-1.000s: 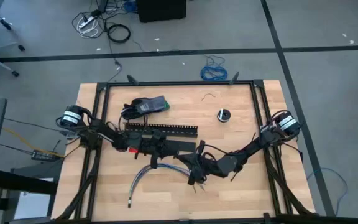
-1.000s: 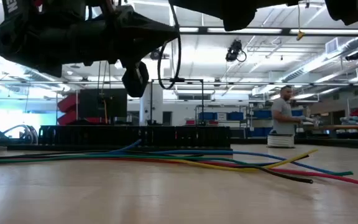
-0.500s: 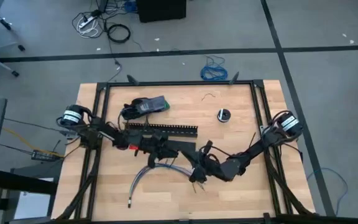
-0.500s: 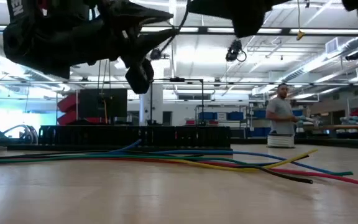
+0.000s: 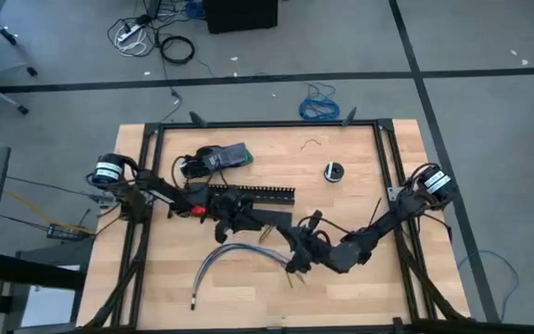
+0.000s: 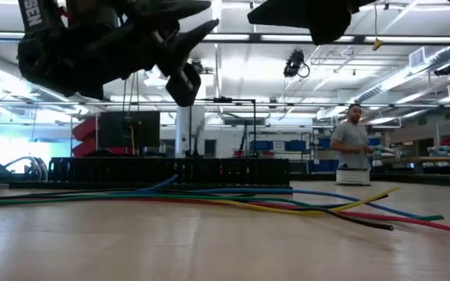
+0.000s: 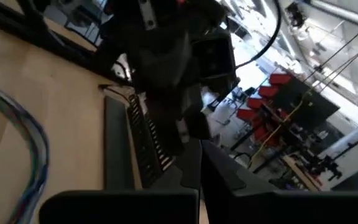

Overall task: Ziptie cables
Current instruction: Wrap the right black zip tie on the cables

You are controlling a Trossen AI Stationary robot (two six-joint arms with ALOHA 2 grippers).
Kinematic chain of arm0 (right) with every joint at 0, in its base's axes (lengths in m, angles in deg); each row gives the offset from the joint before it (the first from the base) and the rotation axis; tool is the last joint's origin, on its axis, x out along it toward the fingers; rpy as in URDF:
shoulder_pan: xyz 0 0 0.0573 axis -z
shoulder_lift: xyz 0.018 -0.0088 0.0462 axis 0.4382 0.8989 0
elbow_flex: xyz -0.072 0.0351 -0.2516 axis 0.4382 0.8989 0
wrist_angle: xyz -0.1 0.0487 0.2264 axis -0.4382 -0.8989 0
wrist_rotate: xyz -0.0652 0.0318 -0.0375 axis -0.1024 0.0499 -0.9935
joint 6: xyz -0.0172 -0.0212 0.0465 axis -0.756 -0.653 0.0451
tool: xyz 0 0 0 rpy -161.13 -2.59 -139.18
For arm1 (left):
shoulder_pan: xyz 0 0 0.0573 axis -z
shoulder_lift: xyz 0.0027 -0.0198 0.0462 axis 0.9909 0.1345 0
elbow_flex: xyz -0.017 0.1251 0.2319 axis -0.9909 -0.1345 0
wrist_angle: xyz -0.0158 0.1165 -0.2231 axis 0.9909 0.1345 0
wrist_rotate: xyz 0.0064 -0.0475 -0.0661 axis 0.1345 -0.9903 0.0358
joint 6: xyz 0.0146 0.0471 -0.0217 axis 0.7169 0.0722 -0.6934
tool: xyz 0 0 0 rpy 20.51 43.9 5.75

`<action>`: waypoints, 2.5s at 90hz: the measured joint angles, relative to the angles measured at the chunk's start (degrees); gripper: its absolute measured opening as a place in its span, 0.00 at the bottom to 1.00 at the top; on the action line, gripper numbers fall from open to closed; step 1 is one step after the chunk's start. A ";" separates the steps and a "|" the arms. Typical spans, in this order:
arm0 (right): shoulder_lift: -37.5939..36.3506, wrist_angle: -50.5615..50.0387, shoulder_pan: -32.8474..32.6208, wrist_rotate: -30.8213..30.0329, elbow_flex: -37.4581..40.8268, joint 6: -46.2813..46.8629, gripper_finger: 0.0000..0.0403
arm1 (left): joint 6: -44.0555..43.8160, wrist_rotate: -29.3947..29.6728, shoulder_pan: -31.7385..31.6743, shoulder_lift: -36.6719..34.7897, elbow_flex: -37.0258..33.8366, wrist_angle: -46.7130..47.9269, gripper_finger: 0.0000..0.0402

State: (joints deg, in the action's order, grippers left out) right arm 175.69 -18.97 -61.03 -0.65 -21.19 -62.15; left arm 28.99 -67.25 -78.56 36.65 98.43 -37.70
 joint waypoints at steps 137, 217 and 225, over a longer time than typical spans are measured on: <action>-38.20 -63.70 24.98 50.45 -6.07 55.01 0.00 | 38.76 20.96 5.23 -39.31 -2.44 62.21 0.00; -9.31 -75.56 5.96 71.17 -5.59 67.43 0.00 | 43.43 14.32 5.11 -33.59 1.23 62.26 0.07; -6.96 -75.68 6.91 78.00 -5.59 66.77 0.00 | 43.45 16.72 5.16 -32.47 1.25 61.67 0.08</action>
State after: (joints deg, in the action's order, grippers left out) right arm 168.73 -94.64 -54.12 77.35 -26.78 4.62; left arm 72.44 -50.53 -73.40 4.18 99.68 23.97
